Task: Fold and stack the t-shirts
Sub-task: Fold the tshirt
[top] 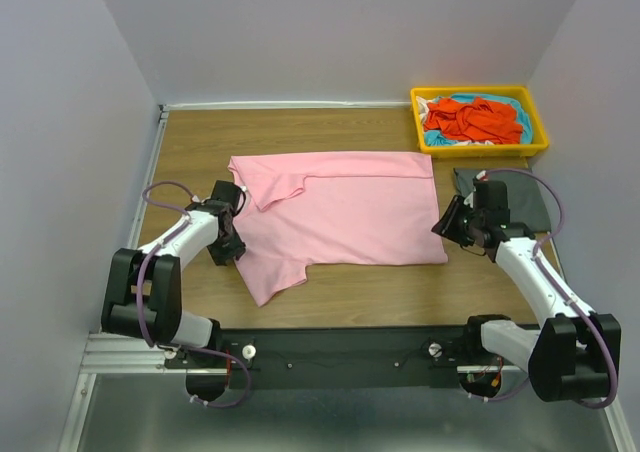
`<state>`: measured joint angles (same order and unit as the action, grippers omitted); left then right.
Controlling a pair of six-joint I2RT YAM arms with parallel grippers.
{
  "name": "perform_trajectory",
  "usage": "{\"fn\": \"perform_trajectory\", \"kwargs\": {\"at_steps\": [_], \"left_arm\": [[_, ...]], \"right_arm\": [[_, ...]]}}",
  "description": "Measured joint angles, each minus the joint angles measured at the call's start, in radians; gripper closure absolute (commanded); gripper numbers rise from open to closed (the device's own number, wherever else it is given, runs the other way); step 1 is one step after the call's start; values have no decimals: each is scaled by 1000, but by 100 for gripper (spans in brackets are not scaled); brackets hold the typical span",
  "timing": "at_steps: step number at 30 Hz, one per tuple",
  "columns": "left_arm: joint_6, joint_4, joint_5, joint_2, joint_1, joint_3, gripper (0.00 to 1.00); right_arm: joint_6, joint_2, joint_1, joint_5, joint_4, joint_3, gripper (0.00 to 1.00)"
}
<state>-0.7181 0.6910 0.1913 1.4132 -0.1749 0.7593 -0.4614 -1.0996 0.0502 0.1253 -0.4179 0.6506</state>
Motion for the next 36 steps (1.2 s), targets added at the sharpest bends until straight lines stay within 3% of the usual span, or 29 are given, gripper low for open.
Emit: {"fn": "perform_trajectory", "kwargs": {"at_steps": [25, 29, 32, 36], "left_arm": [[-54, -36, -31, -4, -52, -22, 56], [-60, -37, -27, 10, -63, -11, 65], [-73, -38, -27, 10, -64, -11, 85], [-85, -36, -27, 10, -65, -10, 100]], "right_arm": [[0, 9, 9, 0, 5, -22, 57], [0, 26, 10, -1, 6, -26, 57], [-1, 40, 14, -1, 6, -31, 57], [0, 45, 16, -2, 7, -36, 57]]}}
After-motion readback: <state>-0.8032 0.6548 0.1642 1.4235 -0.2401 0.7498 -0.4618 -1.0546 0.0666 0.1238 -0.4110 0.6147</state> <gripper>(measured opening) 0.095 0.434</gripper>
